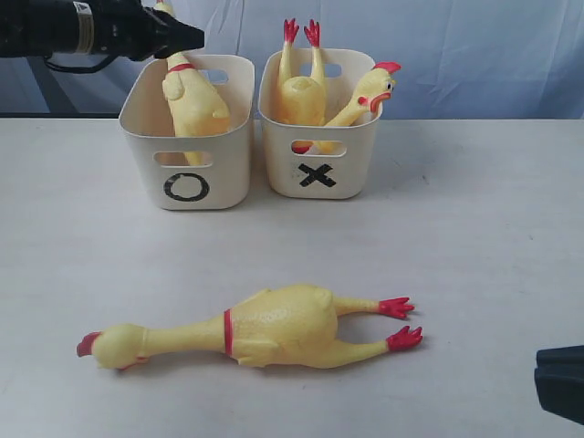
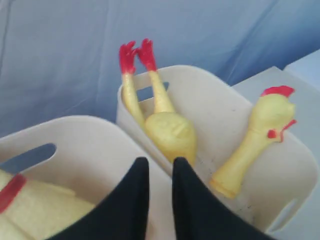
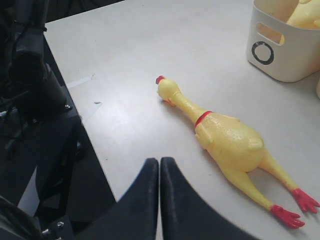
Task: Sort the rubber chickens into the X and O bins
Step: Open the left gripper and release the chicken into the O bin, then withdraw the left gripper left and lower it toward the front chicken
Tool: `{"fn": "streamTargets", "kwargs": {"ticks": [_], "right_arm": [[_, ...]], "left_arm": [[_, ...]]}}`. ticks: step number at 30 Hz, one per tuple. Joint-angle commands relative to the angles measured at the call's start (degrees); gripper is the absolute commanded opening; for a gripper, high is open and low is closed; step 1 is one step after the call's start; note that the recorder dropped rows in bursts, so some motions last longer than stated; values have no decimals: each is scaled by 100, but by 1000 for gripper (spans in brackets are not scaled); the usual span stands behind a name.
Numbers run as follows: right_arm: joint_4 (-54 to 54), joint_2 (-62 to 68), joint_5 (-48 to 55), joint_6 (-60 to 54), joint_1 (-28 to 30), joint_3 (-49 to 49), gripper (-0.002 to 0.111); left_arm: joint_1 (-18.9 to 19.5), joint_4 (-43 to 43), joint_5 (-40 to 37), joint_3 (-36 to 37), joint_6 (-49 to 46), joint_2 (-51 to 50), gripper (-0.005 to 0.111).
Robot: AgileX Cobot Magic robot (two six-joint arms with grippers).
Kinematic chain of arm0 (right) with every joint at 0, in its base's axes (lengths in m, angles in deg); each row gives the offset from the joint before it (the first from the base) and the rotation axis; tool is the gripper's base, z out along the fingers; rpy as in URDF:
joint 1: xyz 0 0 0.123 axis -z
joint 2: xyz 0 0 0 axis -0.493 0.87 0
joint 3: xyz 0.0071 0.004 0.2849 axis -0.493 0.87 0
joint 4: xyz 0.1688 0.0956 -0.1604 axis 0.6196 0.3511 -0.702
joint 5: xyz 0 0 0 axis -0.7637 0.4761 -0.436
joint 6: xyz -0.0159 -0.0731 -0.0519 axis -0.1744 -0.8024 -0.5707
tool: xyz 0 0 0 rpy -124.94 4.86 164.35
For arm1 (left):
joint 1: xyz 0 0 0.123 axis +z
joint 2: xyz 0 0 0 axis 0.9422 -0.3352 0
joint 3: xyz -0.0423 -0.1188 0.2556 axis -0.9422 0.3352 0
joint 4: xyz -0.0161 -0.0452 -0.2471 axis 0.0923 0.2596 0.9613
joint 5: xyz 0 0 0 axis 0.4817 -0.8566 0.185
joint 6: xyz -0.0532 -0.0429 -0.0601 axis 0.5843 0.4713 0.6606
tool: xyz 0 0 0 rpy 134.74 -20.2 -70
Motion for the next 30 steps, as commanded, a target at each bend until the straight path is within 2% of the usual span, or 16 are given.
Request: {"fn": "streamTargets", "kwargs": {"ticks": [1, 6, 10, 14, 22, 30], "right_arm": [[24, -39, -11, 1, 26, 23, 1], [24, -39, -11, 1, 26, 23, 1], [24, -39, -11, 1, 26, 23, 1], [24, -39, -11, 1, 26, 23, 1], [24, -39, -11, 1, 26, 23, 1], [24, -39, -11, 1, 26, 23, 1]], "left_arm": [[3, 54, 773, -2, -444, 491, 0], [73, 54, 1694, -2, -632, 658, 0], [237, 54, 2271, -2, -301, 760, 0], [422, 54, 2279, 254, -221, 996, 0], [615, 54, 2279, 1255, -337, 1883, 0], [615, 54, 1443, 2862, -375, 3408, 0]]}}
